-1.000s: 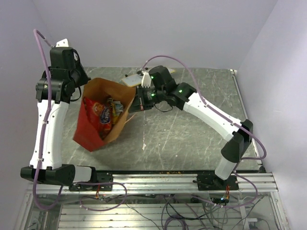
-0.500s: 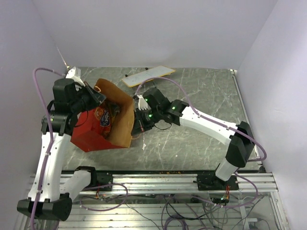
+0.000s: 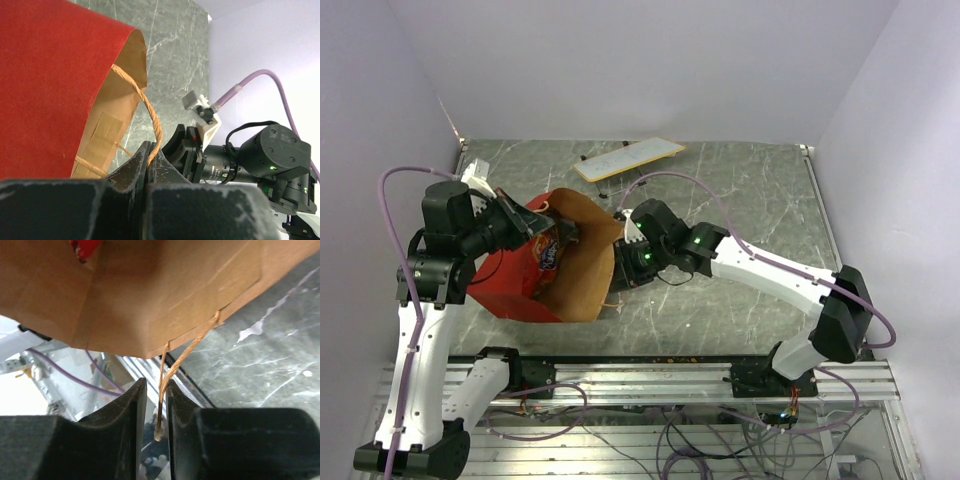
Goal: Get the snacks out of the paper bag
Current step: Adjust the paper bag at the center of the board, then take out the snack from the paper bag, then place the snack at the center of the board, then take out the snack from the paper bag.
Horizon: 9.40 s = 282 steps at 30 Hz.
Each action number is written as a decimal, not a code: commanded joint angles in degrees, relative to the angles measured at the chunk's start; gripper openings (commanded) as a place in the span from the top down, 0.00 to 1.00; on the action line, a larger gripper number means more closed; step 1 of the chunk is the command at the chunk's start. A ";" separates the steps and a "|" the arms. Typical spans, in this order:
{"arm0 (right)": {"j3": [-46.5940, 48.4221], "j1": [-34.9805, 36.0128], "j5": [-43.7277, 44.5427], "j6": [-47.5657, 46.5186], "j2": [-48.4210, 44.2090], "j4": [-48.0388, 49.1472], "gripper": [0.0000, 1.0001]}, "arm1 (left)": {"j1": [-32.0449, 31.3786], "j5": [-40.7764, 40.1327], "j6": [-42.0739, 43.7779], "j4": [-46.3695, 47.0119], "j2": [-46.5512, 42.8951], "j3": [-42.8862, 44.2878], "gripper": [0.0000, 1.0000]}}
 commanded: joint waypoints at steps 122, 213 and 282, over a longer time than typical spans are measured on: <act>8.88 7.74 27.88 -20.20 12.43 59.35 1.00 | 0.05 -21.30 3.25 -15.79 0.82 14.64 0.93; -8.33 -34.22 46.21 -2.07 -3.05 10.56 1.00 | 0.05 -15.86 3.21 -13.04 0.44 11.89 0.93; -2.68 17.91 53.34 -17.12 8.20 34.29 0.40 | 0.05 -1.04 -1.85 -3.26 -0.65 6.02 0.93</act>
